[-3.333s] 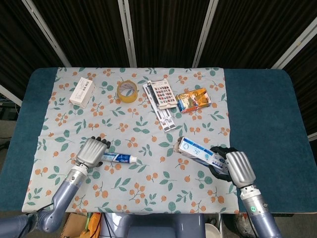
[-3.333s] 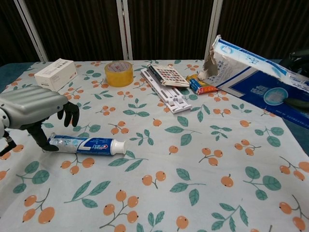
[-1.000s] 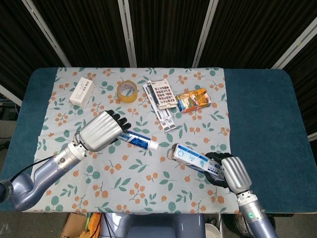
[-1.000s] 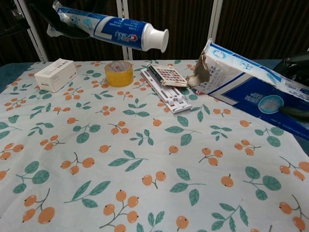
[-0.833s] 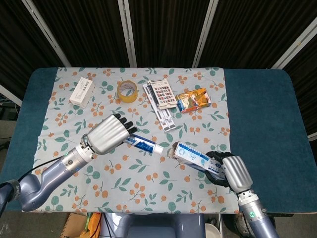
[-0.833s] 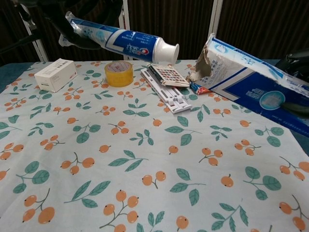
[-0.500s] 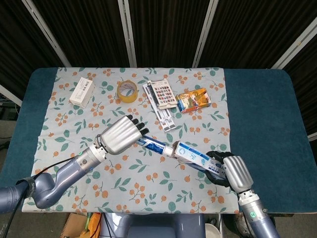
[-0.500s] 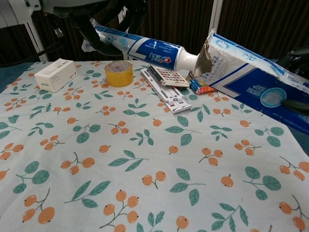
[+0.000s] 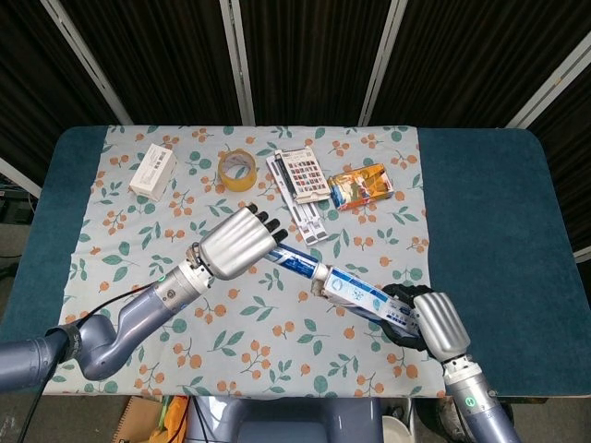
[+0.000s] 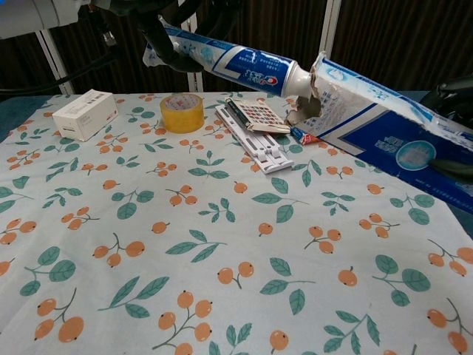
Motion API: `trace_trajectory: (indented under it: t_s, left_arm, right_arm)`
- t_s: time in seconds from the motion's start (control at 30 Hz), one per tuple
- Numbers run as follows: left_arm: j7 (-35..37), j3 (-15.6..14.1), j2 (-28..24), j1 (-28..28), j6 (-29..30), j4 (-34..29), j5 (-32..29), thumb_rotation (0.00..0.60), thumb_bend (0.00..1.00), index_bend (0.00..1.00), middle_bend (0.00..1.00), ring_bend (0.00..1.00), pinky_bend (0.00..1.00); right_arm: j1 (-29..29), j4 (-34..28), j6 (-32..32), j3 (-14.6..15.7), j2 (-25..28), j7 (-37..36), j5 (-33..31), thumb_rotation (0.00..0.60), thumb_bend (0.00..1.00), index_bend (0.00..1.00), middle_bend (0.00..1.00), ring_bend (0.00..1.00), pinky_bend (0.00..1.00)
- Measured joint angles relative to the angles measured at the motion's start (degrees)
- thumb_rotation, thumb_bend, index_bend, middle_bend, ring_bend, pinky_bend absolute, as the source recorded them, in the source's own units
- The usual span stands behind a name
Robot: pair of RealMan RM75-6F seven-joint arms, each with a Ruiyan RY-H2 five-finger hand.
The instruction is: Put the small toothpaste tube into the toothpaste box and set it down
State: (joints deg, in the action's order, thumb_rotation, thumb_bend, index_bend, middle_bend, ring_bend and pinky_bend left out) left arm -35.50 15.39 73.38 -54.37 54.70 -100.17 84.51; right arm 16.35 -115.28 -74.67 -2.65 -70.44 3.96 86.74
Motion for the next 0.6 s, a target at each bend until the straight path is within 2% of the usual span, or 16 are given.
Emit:
trace_trajectory:
  t_s: [0.23,0.6]
  left_arm:
    - [-2.8,-0.1,-0.3,-3.2,-2.8,-0.6,1.2,0.6,0.49,0.72,0.75,0.66,0.71]
    - [-6.8,0.9,3.8,-6.3,-2.6,-0.1,1.0,0.6,0.47,0.71,0.72,0.64,0.7]
  right_arm:
    - [0.0,0.0,0.2,0.0,-0.2,0.0,-0.1,0.6,0.36,0.51,0.58,0.51,0.43]
    - [0.0,-0.4,0.2,-0.5,0.2,-1.1,-1.0,0.6,0.36,0.51,0.58,0.51,0.43]
